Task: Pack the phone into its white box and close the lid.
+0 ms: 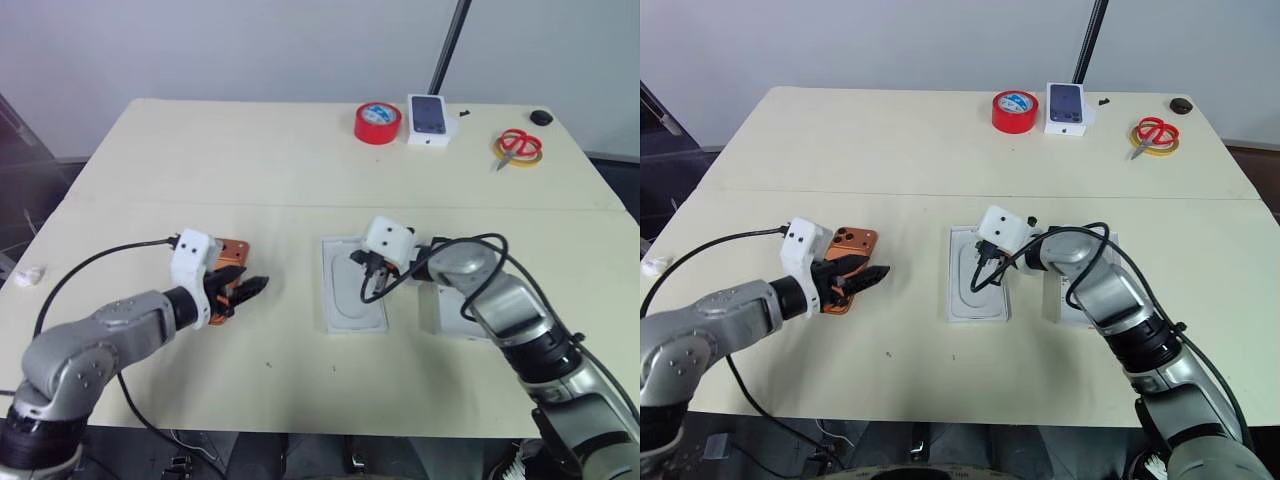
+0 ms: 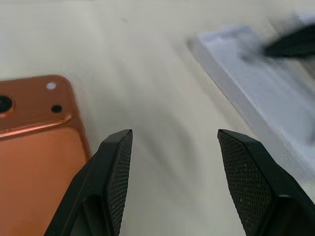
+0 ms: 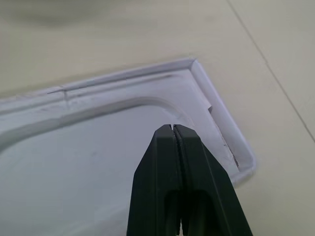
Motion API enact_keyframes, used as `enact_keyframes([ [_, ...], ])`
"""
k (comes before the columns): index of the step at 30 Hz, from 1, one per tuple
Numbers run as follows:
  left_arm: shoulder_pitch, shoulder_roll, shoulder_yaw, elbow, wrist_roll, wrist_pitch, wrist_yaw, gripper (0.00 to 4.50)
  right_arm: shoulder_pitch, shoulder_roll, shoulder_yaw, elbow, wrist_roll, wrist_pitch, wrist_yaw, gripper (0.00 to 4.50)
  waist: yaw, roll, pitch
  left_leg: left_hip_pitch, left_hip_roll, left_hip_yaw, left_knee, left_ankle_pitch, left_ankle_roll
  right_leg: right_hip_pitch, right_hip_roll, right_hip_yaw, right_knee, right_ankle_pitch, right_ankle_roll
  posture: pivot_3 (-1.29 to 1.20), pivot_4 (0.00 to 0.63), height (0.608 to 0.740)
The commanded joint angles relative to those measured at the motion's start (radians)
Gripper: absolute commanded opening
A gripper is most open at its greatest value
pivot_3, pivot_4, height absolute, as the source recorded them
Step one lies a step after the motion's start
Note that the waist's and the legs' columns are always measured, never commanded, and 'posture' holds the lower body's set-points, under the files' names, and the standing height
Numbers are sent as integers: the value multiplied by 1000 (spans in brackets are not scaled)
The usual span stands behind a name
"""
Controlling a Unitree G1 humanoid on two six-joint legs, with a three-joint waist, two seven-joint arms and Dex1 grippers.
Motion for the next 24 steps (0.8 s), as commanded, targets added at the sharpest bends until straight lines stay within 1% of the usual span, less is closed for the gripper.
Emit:
enact_keyframes([
  [1,68,32,24,-38,77,-121,-182,2890,-32,38,23,32,-58,-33,-41,48,-2,0,0,0,1,0,0,0,0,0,0,0,0,-1,-1,0,150,732],
  [4,120,48,33,-35,133,-159,-246,2890,-36,60,42,67,-93,-46,-58,48,-3,0,0,0,2,0,0,0,0,0,0,0,0,-1,-2,0,150,732],
  [7,148,45,37,-37,173,-179,-276,2890,-44,82,49,103,-126,-66,-83,48,-3,0,0,0,2,0,0,0,1,0,0,0,0,0,0,0,150,732],
  [12,162,9,52,-55,174,-174,-282,2890,-57,122,44,174,-182,-140,-143,48,-4,0,0,0,2,0,0,0,1,0,0,0,0,0,1,0,150,732],
  [15,168,-7,59,-63,174,-165,-275,2890,-60,133,39,187,-196,-167,-147,48,-5,0,0,0,2,0,0,0,1,0,0,0,0,0,1,0,150,732],
  [19,176,-22,71,-70,171,-150,-260,2890,-57,134,34,185,-209,-193,-137,48,-5,0,0,0,3,0,0,0,1,0,0,0,1,1,1,0,150,732],
  [21,180,-35,90,-68,168,-139,-240,2890,-49,125,28,154,-196,-204,-109,48,-6,0,0,0,3,0,0,0,1,0,0,0,1,1,1,0,150,732],
  [24,171,-63,176,-31,90,-74,-182,2890,-37,117,7,60,-127,-187,-24,48,-6,0,0,0,3,0,0,-1,1,0,0,0,1,1,1,0,150,732],
])
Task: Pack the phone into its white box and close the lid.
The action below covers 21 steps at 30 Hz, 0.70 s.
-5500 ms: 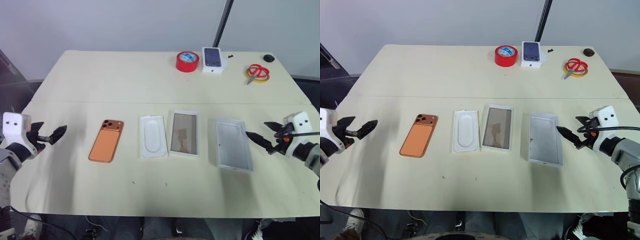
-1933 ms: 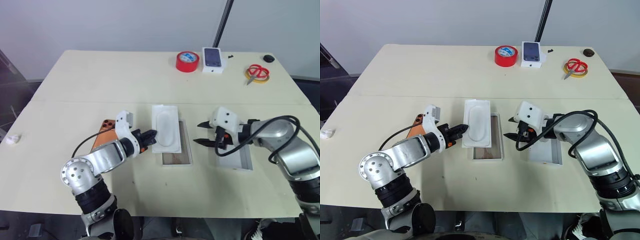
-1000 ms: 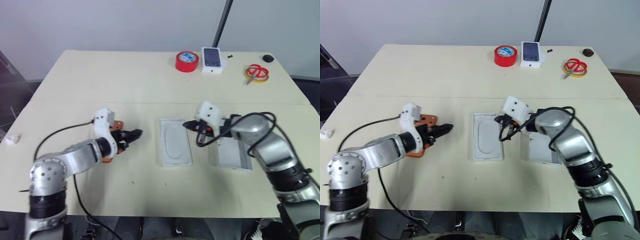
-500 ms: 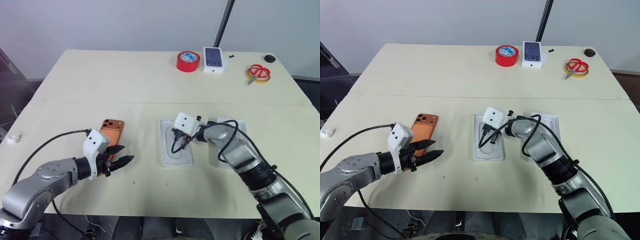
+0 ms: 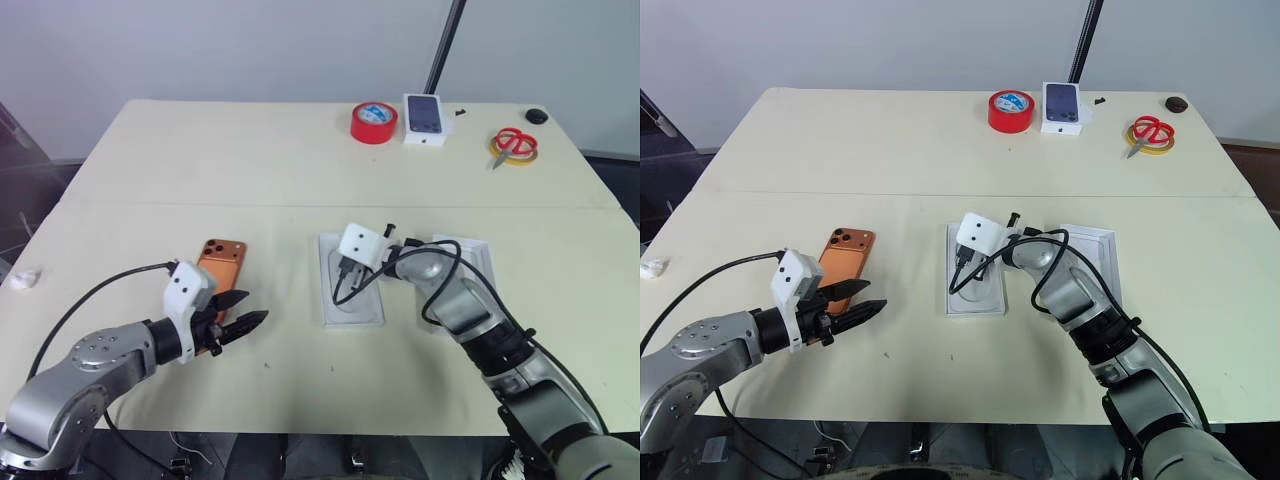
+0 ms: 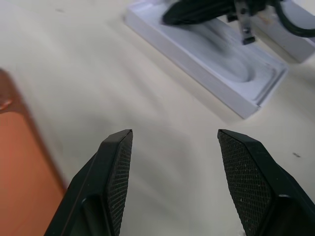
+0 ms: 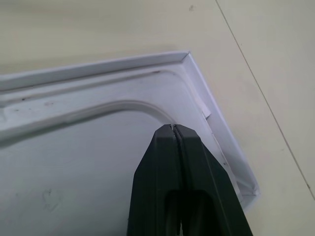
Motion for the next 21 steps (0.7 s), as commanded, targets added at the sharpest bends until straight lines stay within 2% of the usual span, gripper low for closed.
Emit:
enact_keyframes([
  [1,-14,-29,134,25,-96,79,79,3142,-6,-1,-48,-148,82,16,86,7,-1,0,0,0,0,0,0,0,0,0,0,0,0,0,0,0,150,732],
  [3,-29,-40,207,72,-131,130,136,3758,-11,25,-54,-197,128,70,118,0,-3,0,0,0,1,0,0,0,0,0,0,0,1,0,0,0,150,732],
  [4,-37,-44,243,96,-150,152,161,4260,-14,45,-49,-213,144,91,123,0,-3,0,0,0,1,-1,0,0,0,0,0,0,1,0,0,0,150,732],
  [5,-47,-46,271,116,-160,172,187,4440,-19,65,-43,-221,153,109,122,0,-4,0,0,1,2,-1,0,0,0,0,0,-1,1,0,0,0,150,732],
  [10,-148,-65,374,288,-219,320,347,4440,-57,146,66,-162,97,149,101,0,-1,-1,0,0,1,-1,0,0,0,0,-1,-1,1,0,0,0,150,732],
  [12,-177,-66,383,336,-233,367,366,4440,-77,180,100,-116,80,162,91,0,-2,-1,0,0,1,-1,0,0,0,0,-1,-1,1,0,0,0,150,732],
  [15,-225,-38,335,395,-222,450,354,4440,-107,211,152,-46,39,168,80,0,0,-1,0,0,1,-1,0,0,0,0,-1,-2,1,0,0,0,150,732],
  [21,-314,-64,260,440,-248,567,292,4440,-123,235,196,4,3,153,89,0,3,-2,-1,0,0,-2,0,0,0,0,-1,-3,1,0,0,0,150,732],
])
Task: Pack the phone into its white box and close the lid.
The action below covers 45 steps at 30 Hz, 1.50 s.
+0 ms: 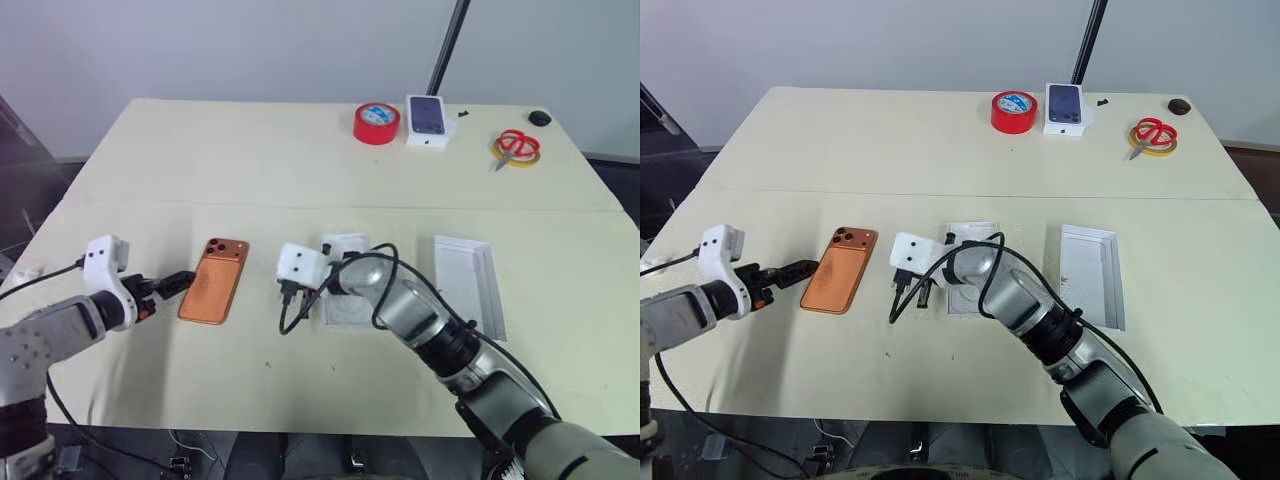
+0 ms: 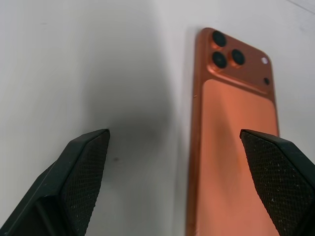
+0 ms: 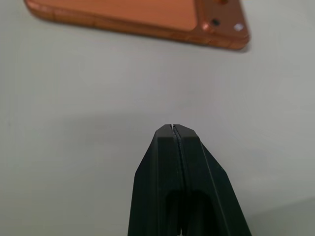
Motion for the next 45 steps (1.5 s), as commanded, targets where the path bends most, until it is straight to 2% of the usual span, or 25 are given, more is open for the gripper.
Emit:
enact_keyframes([
  [1,-32,-30,-68,-2,-46,82,-50,4440,-24,11,6,-9,-17,-20,4,0,0,0,0,0,0,0,0,0,0,0,0,0,0,0,0,0,150,732],
  [9,-67,-202,-132,-97,-98,197,-5,4440,-4,-3,-5,-33,-30,-18,10,0,3,0,-1,0,-1,0,0,0,0,1,-3,0,0,0,0,0,150,732],
  [17,-82,-354,-108,-160,-141,280,71,4440,-4,-11,-3,-34,-44,-24,9,0,3,0,-2,0,-1,-1,0,0,0,2,-3,0,0,0,0,0,150,732],
  [28,-78,-353,19,-120,-179,300,115,4440,0,-9,-4,-34,-52,-30,17,0,-4,0,-2,0,-1,-1,0,0,0,1,-2,0,0,0,0,0,150,732],
  [35,-79,-336,106,-42,-260,288,150,4440,3,-9,-2,-33,-56,-32,20,0,-7,0,-2,1,0,-1,0,0,0,1,-1,0,0,0,0,0,150,732],
  [38,-72,-326,108,-28,-283,290,161,3606,2,-9,-2,-33,-58,-35,21,0,-7,0,-2,1,0,-1,0,0,0,1,-1,0,0,0,0,0,150,732],
  [43,-55,-303,116,-7,-327,289,172,940,2,-9,-1,-35,-61,-38,21,0,-6,0,-1,0,0,-1,0,0,0,1,-1,0,0,0,0,0,150,732],
  [45,-48,-294,121,5,-363,282,182,87,1,-12,-5,-42,-60,-36,24,0,-5,-1,-2,1,0,-1,0,0,0,1,-2,0,0,0,0,0,150,732],
])
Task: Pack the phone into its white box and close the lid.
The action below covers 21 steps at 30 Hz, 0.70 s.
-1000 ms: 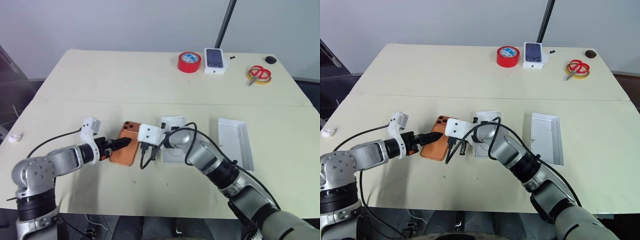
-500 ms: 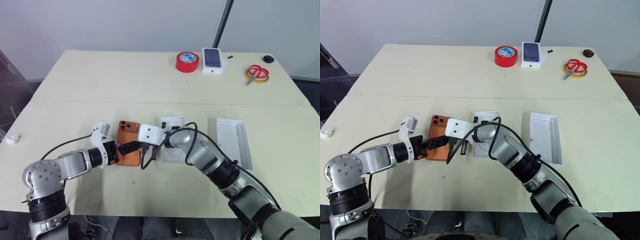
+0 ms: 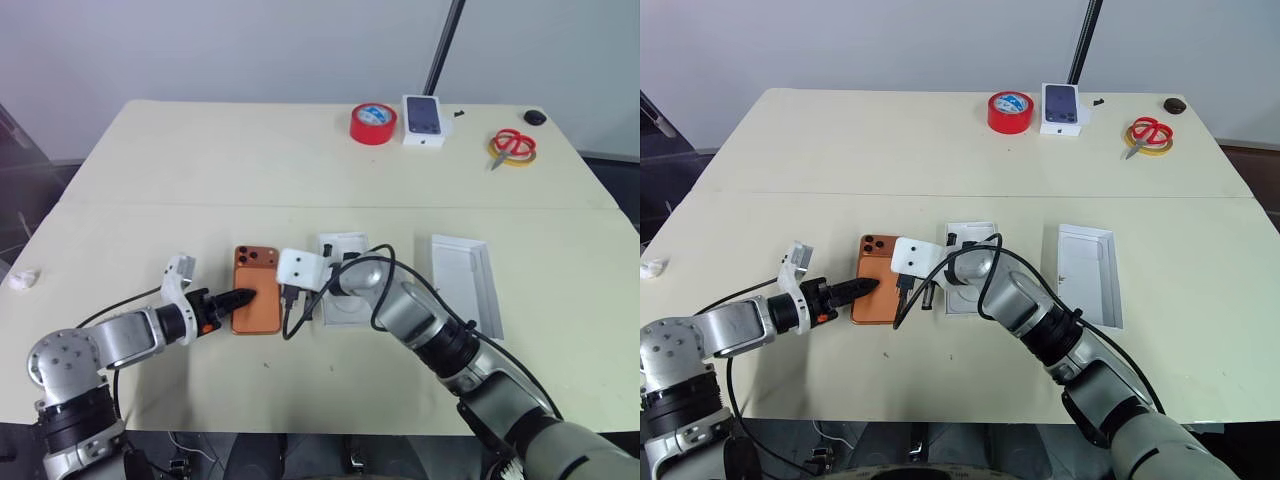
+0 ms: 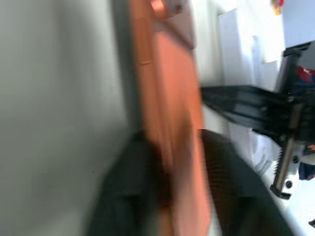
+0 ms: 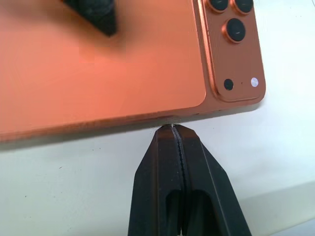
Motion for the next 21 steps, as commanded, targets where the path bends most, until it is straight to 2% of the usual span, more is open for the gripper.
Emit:
enact_keyframes([
  [1,17,37,16,5,-51,-12,35,17,-5,-1,-13,-46,-2,-6,7,0,-2,0,0,0,0,0,0,0,0,0,0,0,0,0,0,0,150,732],
  [5,26,57,3,5,-154,-61,83,17,-9,-36,-76,-130,37,2,34,0,-1,0,0,0,0,0,-1,0,0,-1,0,0,0,0,0,0,150,732],
  [8,24,46,-34,-2,-298,-152,179,17,1,-85,-169,-226,108,10,71,0,2,0,0,-1,0,0,-1,0,0,-1,-1,0,0,0,0,0,150,732],
  [11,11,6,-139,-53,-469,-292,324,17,37,-179,-313,-303,213,7,133,0,14,-1,1,-1,-1,0,-1,0,0,-1,-4,-1,-1,0,0,0,150,732],
  [15,-23,-63,-309,-120,-607,-471,494,17,114,-313,-457,-329,339,2,230,0,21,-2,1,-2,-6,0,-1,0,0,1,-11,-4,-3,0,0,0,150,732],
  [21,-73,-157,-505,-111,-636,-605,629,17,182,-443,-541,-279,381,-21,248,0,6,-1,1,-1,-6,1,-1,-1,2,3,-10,-3,-6,0,0,0,150,732],
])
